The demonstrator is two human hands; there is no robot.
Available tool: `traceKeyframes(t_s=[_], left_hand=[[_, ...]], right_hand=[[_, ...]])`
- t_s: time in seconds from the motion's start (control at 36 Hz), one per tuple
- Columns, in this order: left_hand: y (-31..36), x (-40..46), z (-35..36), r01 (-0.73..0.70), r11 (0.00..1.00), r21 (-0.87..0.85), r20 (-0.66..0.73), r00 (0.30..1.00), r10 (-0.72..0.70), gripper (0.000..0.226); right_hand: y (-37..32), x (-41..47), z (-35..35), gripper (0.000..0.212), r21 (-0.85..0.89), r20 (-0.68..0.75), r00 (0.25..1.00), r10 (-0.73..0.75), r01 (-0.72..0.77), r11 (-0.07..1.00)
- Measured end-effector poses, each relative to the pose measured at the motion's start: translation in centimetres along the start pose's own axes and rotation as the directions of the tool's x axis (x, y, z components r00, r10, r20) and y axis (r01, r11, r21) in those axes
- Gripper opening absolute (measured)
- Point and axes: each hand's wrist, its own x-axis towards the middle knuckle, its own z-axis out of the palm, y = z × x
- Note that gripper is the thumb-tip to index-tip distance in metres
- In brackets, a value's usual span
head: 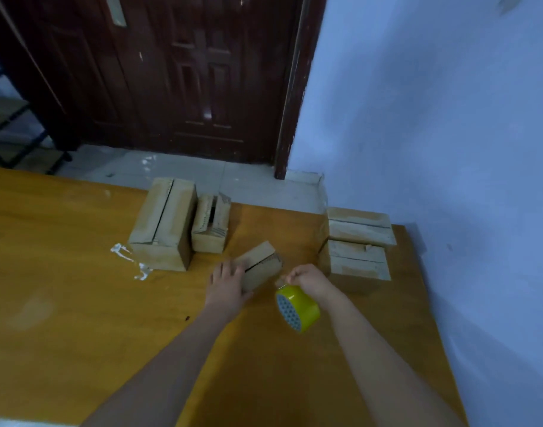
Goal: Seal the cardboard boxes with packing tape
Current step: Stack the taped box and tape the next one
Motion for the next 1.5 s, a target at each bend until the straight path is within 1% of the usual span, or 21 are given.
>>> traceKeyframes(t_s=[0.11,0.19,0.31,0.36,0.42,0.47,0.53,0.58,0.69,0.75,0.81,0.89,0.92,1.0,1.06,1.11,1.19,1.28,1.36,1.42,1.5], left_hand=[[-1.0,-0.1,0.0,-0.207,0.978,-0.038,0.098,0.973,0.21,0.073],[-1.1,0.0,-0.4,-0.362,0.932,0.003,0.152,0.922,0.357,0.074],[0.3,-0.1,-0.7,-0.507,0.862,0.021,0.233,0.841,0.488,0.079],[1.3,-0.1,-1.0,-0.544,0.838,0.049,0.206,0.826,0.524,0.084],[2.6,0.0,-2.1,-0.55,0.835,-0.029,0.08,0.831,0.55,0.086],[4.3,0.0,-3.8,-0.534,0.813,-0.232,-0.025,0.839,0.544,0.09],[6.2,0.0,-5.4,-0.505,0.769,-0.393,-0.021,0.84,0.542,0.088],[8.0,-0.2,-6.7,-0.477,0.722,-0.501,0.009,0.832,0.555,0.071],[9.5,0.0,-7.0,-0.415,0.623,-0.663,0.02,0.823,0.568,0.025],[9.3,0.3,-7.2,-0.384,0.582,-0.717,0.005,0.831,0.556,0.022],[9.1,0.5,-7.4,-0.335,0.54,-0.772,0.002,0.849,0.529,0.024],[8.7,0.3,-7.6,-0.21,0.436,-0.875,0.027,0.878,0.478,0.025],[8.4,0.3,-7.6,-0.162,0.413,-0.896,0.044,0.894,0.445,0.025],[7.5,0.4,-7.5,0.039,0.329,-0.943,0.145,0.942,0.303,0.026],[6.9,0.7,-7.6,0.169,0.246,-0.955,0.229,0.943,0.242,0.023],[6.7,0.8,-7.8,0.26,0.183,-0.948,0.301,0.919,0.253,0.02],[6.8,0.8,-8.1,0.352,0.129,-0.927,0.375,0.878,0.296,0.028],[6.8,0.9,-8.5,0.347,0.167,-0.923,0.383,0.87,0.311,0.028],[6.4,1.2,-9.2,0.239,0.272,-0.932,0.317,0.903,0.292,0.02],[6.1,1.1,-9.7,0.18,0.323,-0.929,0.281,0.912,0.299,0.012],[5.7,0.4,-9.8,0.141,0.385,-0.912,0.269,0.914,0.304,0.017]], right_hand=[[-0.7,-1.6,-0.8,0.032,-0.065,-0.058,0.998,0.022,-0.026,0.998],[-0.4,-3.7,-2.4,0.027,-0.117,-0.091,0.996,0.024,-0.034,0.992],[0.0,-6.3,-4.5,0.023,-0.177,-0.112,0.993,-0.018,-0.002,0.984],[-0.1,-7.3,-5.1,0.022,-0.192,-0.102,0.994,-0.043,0.022,0.981],[-0.5,-8.0,-5.5,0.015,-0.197,-0.102,0.993,-0.066,0.045,0.979],[-1.0,-8.5,-5.7,0.012,-0.214,-0.11,0.989,-0.096,0.071,0.974],[-1.5,-8.7,-5.7,0.009,-0.225,-0.13,0.984,-0.123,0.091,0.97],[-2.1,-8.8,-5.7,0.008,-0.228,-0.15,0.978,-0.148,0.111,0.967],[-3.2,-8.9,-5.9,0.006,-0.199,-0.203,0.964,-0.171,0.13,0.971],[-3.6,-8.9,-6.0,0.008,-0.189,-0.222,0.959,-0.175,0.133,0.973],[-3.7,-8.7,-5.8,0.016,-0.185,-0.259,0.947,-0.187,0.142,0.972],[-4.2,-8.8,-5.2,0.049,-0.142,-0.317,0.929,-0.191,0.152,0.978],[-4.4,-8.8,-5.1,0.051,-0.121,-0.331,0.925,-0.186,0.154,0.981],[-4.7,-9.5,-5.0,0.033,-0.069,-0.356,0.907,-0.223,0.212,0.975],[-4.5,-10.4,-4.9,0.038,0.038,-0.327,0.912,-0.249,0.276,0.96],[-4.1,-11.2,-4.7,0.036,0.142,-0.308,0.91,-0.276,0.331,0.933],[-3.3,-11.2,-4.4,0.035,0.298,-0.317,0.888,-0.334,0.427,0.854],[-2.7,-10.8,-4.1,0.039,0.35,-0.375,0.868,-0.326,0.458,0.817],[-1.7,-10.5,-4.2,0.027,0.399,-0.4,0.859,-0.319,0.477,0.783],[-1.2,-10.3,-4.4,0.026,0.444,-0.375,0.867,-0.329,0.479,0.757],[-1.1,-10.1,-4.7,0.052,0.373,-0.314,0.876,-0.367,0.469,0.8]])
